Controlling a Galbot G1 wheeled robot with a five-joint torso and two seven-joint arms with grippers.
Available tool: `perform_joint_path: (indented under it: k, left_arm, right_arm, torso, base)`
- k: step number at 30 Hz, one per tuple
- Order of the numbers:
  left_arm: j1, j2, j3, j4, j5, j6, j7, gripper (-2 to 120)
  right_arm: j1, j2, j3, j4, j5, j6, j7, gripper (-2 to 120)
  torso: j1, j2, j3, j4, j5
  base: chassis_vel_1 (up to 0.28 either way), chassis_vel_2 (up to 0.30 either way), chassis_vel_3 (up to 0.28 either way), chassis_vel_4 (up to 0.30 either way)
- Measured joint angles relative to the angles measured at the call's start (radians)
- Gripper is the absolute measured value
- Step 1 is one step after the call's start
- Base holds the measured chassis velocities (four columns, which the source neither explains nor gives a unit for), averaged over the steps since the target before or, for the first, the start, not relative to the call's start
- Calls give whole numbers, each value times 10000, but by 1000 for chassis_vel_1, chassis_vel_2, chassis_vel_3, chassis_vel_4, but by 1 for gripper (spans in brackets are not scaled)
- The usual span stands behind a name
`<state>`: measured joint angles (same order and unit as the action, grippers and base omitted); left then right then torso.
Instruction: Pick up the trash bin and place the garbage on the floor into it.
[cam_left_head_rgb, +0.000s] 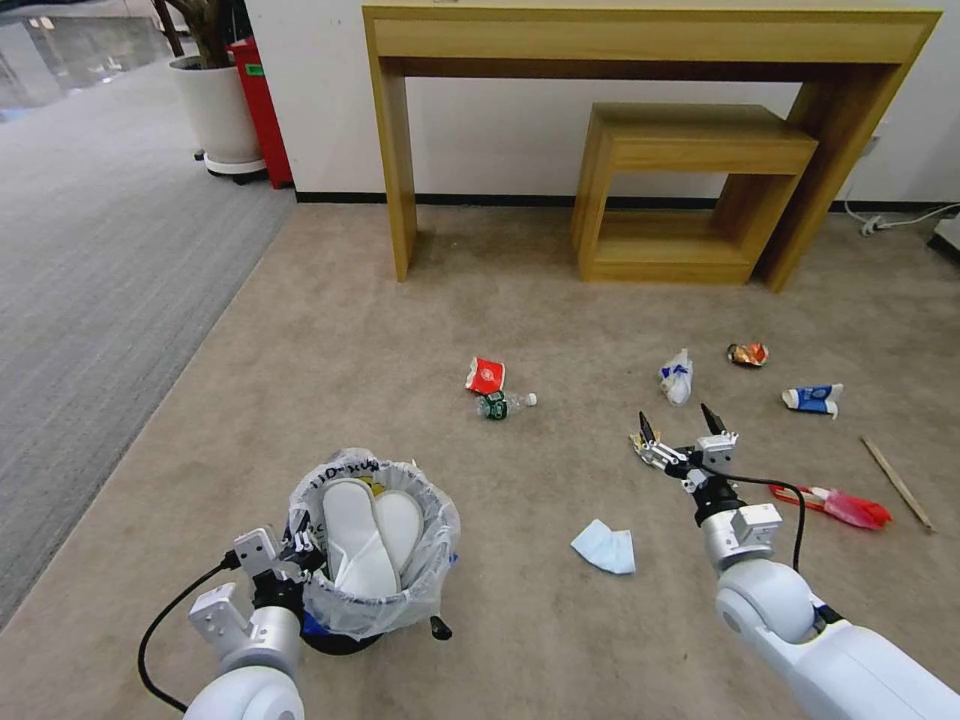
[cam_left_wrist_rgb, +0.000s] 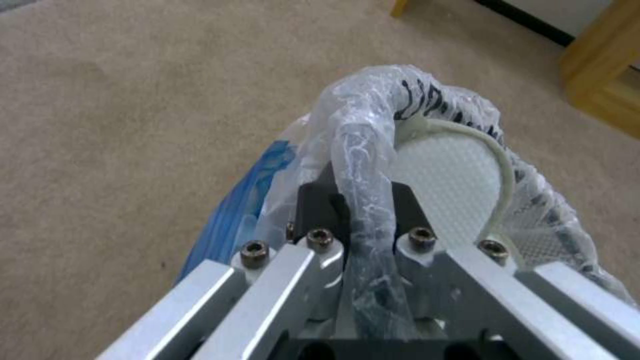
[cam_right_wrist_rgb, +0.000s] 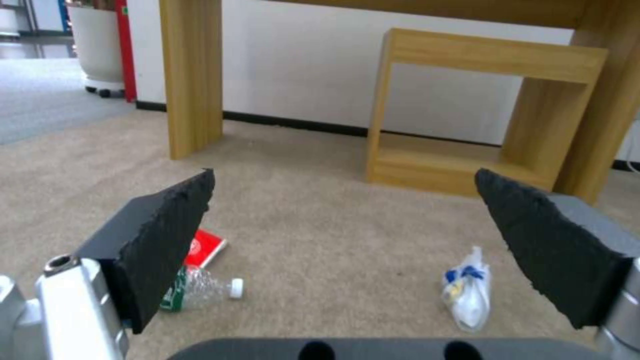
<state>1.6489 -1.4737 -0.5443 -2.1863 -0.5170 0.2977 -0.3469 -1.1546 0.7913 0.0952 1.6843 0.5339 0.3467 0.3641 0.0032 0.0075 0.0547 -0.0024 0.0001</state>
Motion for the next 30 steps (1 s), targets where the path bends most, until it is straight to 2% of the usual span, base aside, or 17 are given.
perform_joint_path:
  k: [4,6,8,9,12,14,16,18,20,21,22,25,30]
  left_arm:
    - [-61,-10,-7,74,-6,-1,-1,3]
    - [-111,-20,-18,157,-16,-2,-3,3]
    - [-119,-25,-23,174,-18,-1,-4,3]
    - [-156,-46,-37,226,-23,-2,-7,3]
    - [-209,-65,-42,287,-29,-7,-11,3]
    - [-305,-90,-47,403,-44,-11,-17,3]
    - [-349,-99,-51,454,-47,-17,-20,3]
    - [-444,-119,-52,574,-64,-35,-25,3]
    - [-474,-126,-52,617,-67,-43,-26,3]
    - [-563,-148,-45,743,-76,-56,-28,3]
    - [-563,-148,-45,743,-76,-56,-28,3]
    - [-686,-182,-31,879,-104,-87,-32,3]
    - [-746,-197,-25,973,-124,-130,-34,3]
  right_arm:
    - [197,-62,-172,-71,501,135,-341,100]
    - [305,-385,-363,-102,1714,-131,-917,100]
    - [307,-461,-401,-120,1965,-212,-1019,100]
    - [302,-682,-504,-230,2691,-375,-1379,100]
    - [268,-887,-613,-407,3376,-491,-1750,100]
    - [121,-1219,-819,-718,4286,-456,-2525,100]
    - [23,-1357,-881,-846,4584,-410,-2855,100]
    - [-233,-1635,-1057,-1304,4957,-8,-3663,100]
    - [-333,-1720,-1104,-1454,5022,93,-3936,100]
    - [-542,-1906,-1242,-1891,5253,559,-4798,100]
    - [-542,-1906,-1242,-1891,5253,559,-4798,100]
    - [-816,-2081,-1646,-2724,5614,1257,-6164,100]
    - [-669,-1819,-2098,-3480,5931,1539,-6830,100]
  torso:
    - [1,0,1,0,0]
    - [0,0,0,0,-1]
    - [0,1,0,0,-1]
    - [0,2,-1,-1,-2]
    - [0,3,-1,0,-1]
    - [0,2,-1,0,1]
    - [1,2,0,-2,1]
    - [0,2,-1,0,0]
    - [0,2,-1,-1,2]
    - [0,2,-1,-2,-1]
    - [0,2,-1,-2,-1]
    - [0,3,-1,-2,0]
    - [0,3,-1,-1,0]
  base:
    - [-72,66,66,-70]
    - [-31,5,15,-19]
    - [0,0,0,0]
    - [0,0,0,0]
    - [0,0,0,0]
    - [0,0,0,0]
    - [0,0,0,0]
    - [0,0,0,0]
    - [0,0,0,0]
    - [0,0,0,0]
    - [0,0,0,0]
    - [0,0,0,0]
    - [0,0,0,0]
